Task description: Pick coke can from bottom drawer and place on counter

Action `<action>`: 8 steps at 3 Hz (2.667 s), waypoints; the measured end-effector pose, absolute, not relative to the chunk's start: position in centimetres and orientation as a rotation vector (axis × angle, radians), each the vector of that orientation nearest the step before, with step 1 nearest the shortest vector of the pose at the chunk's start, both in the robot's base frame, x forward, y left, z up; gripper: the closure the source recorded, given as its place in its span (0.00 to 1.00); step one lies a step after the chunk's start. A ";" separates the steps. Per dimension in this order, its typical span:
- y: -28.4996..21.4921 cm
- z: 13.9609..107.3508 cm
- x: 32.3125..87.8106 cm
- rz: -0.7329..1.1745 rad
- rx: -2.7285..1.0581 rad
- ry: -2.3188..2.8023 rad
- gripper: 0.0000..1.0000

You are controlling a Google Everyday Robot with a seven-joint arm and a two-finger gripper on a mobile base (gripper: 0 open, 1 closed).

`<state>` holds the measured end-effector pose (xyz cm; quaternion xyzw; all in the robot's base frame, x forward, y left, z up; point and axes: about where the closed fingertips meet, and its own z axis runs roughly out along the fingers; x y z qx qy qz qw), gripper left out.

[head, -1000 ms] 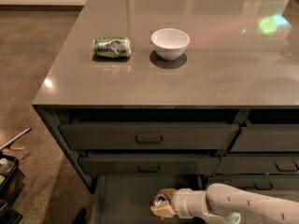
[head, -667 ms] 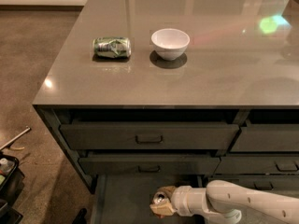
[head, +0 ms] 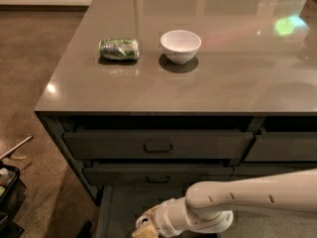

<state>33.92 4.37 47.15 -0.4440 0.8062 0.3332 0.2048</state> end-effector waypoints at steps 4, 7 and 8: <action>5.5 55.9 27.9 0.835 -1.391 2.435 1.00; 3.3 61.5 27.3 0.686 -1.392 2.487 1.00; 3.0 62.3 27.9 0.645 -1.398 2.492 1.00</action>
Offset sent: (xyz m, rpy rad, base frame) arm -0.0422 0.0299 0.0239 -0.0642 0.0786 0.0395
